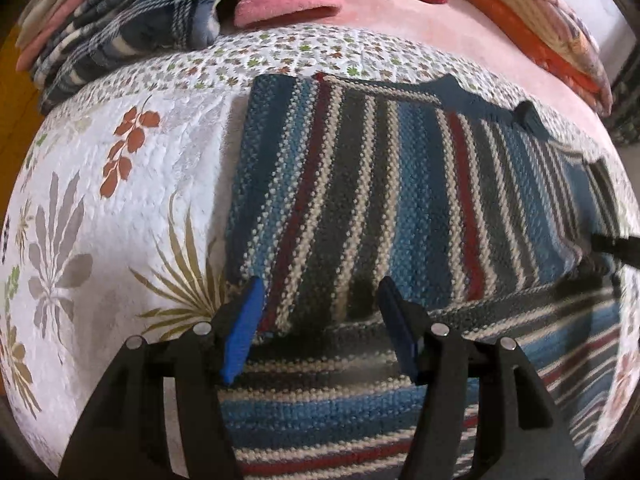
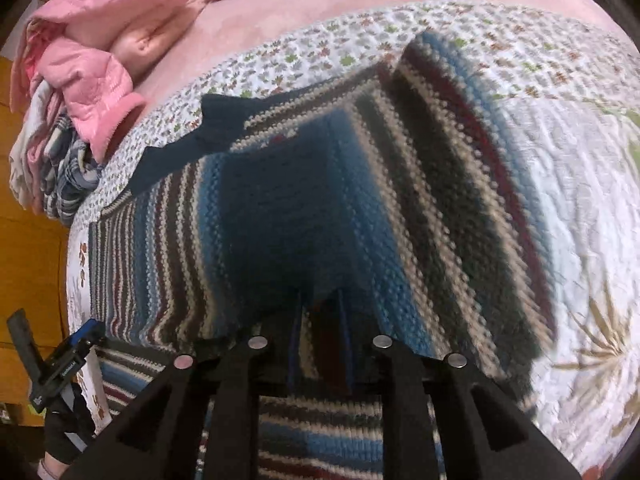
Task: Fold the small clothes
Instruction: 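Grasp the ribbed hem with both grippers and lift it toward the collar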
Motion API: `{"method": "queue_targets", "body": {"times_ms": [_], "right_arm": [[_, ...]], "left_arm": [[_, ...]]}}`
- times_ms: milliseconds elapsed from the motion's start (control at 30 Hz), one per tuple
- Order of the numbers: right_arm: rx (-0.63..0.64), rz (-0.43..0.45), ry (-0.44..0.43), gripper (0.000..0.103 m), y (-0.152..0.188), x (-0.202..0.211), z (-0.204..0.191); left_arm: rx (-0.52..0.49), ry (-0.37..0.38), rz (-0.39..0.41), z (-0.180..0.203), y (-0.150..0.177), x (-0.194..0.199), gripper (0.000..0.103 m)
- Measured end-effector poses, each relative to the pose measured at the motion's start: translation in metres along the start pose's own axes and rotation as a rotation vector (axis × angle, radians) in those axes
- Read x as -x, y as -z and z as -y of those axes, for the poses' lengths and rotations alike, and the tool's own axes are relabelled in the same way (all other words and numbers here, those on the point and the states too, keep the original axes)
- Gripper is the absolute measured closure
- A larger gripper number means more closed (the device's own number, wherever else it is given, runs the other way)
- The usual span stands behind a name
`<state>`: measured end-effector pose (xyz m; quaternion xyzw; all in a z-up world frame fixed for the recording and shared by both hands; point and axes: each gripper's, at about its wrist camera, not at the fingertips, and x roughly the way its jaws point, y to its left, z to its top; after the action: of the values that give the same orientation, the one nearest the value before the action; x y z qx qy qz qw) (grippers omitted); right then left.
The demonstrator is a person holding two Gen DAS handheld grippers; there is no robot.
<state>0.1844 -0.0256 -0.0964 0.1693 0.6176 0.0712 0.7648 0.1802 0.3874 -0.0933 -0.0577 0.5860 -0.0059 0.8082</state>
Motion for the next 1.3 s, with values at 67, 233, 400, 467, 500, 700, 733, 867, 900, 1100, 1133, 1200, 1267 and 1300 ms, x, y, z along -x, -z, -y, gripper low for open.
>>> {"method": "queue_targets", "body": {"times_ms": [67,233,400,467,500,700,733,867,900,1100,1133,1200,1267,1300], "right_arm": [[0.013,0.025,-0.017,0.077,0.007,0.019,-0.002],[0.07,-0.002,-0.03,0.05,0.05,0.075,0.006],[0.108,-0.018,0.019,0.036,0.131,0.12,0.024],[0.068,-0.047,-0.004,0.036,0.163,0.12,0.038],[0.052,-0.062,-0.006,0.036,0.173,0.119,0.043],[-0.031,-0.139,-0.002,0.036,0.25,0.108,0.064],[-0.048,-0.155,-0.005,0.036,0.26,0.105,0.067],[-0.074,-0.177,0.036,0.036,0.274,0.099,0.071],[-0.073,-0.183,0.048,0.036,0.279,0.097,0.071],[-0.109,-0.284,0.036,0.036,0.295,0.076,0.076],[-0.116,-0.294,0.025,0.036,0.296,0.073,0.076],[-0.117,-0.3,0.02,0.041,0.297,0.07,0.075],[-0.112,-0.303,0.024,0.053,0.297,0.068,0.073],[-0.11,-0.304,0.026,0.062,0.297,0.066,0.071]], "left_arm": [[0.033,-0.006,-0.026,-0.001,0.005,0.016,0.044],[0.041,-0.02,-0.108,0.0,0.041,0.058,0.039],[0.077,-0.029,-0.199,-0.008,0.11,0.08,0.034],[0.107,-0.027,-0.237,-0.013,0.143,0.083,0.033],[0.124,-0.024,-0.257,-0.016,0.159,0.083,0.033],[0.247,0.061,-0.33,-0.034,0.232,0.081,0.033],[0.25,0.058,-0.333,-0.036,0.239,0.081,0.033],[0.223,0.052,-0.343,-0.031,0.257,0.079,0.033],[0.223,0.062,-0.347,-0.03,0.26,0.079,0.033],[0.166,0.088,-0.374,-0.016,0.27,0.072,0.034],[0.144,0.087,-0.375,-0.013,0.271,0.071,0.035],[0.129,0.101,-0.378,-0.005,0.272,0.072,0.04],[0.113,0.115,-0.375,0.0,0.27,0.072,0.062],[0.112,0.13,-0.375,0.0,0.27,0.073,0.066]]}}
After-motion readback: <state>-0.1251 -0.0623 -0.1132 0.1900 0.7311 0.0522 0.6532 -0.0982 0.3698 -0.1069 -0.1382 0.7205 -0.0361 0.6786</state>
